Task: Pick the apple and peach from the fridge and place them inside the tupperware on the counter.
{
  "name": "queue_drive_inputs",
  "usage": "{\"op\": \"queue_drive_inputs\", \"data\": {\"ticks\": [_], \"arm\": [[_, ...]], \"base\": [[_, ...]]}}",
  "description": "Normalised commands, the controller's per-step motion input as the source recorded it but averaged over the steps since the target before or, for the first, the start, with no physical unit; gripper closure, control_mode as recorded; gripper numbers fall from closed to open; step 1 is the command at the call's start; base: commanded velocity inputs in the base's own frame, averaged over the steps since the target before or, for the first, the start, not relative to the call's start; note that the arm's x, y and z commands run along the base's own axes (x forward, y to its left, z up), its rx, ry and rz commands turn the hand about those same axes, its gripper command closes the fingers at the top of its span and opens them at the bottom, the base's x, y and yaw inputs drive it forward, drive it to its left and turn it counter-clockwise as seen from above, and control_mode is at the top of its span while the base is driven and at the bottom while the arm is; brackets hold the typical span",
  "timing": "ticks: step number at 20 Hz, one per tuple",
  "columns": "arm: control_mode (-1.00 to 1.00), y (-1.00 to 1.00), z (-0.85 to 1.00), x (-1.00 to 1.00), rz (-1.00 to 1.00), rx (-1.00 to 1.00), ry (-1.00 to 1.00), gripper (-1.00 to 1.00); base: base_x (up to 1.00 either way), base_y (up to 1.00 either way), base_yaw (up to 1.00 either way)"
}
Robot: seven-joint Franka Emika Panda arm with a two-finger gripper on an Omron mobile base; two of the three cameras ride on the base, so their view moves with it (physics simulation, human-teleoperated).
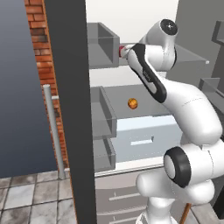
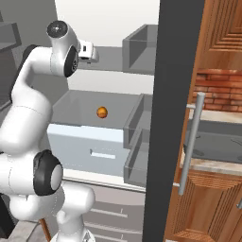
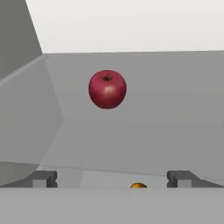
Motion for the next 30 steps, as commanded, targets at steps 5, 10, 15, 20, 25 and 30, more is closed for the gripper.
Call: {"op": "queue_drive_inputs", "data": {"ticks": [5,10,15,20,25,30], "arm": [[-1.0,0.11,-0.05,0.57,0.0,0.0,0.0,-1.0],[-1.0,0.1,-0.01,0.52,0.0,0.0,0.0,-1.0],[-1.0,0.09,-0.03,0.46,0.0,0.0,0.0,-1.0],[-1.0,0.04,-0.1,0.42,0.0,0.0,0.0,-1.0],[-1.0,0.01,-0.1,0.39,0.0,0.0,0.0,-1.0],[-1.0,0.0,-0.22,0.06,-0.02,-0.01,0.02,-1.0]], "base": [[0.0,0.0,0.0],[0.0,0.0,0.0],[0.0,0.0,0.0],[0.0,0.0,0.0],[0.0,0.0,0.0],[0.0,0.0,0.0]]}}
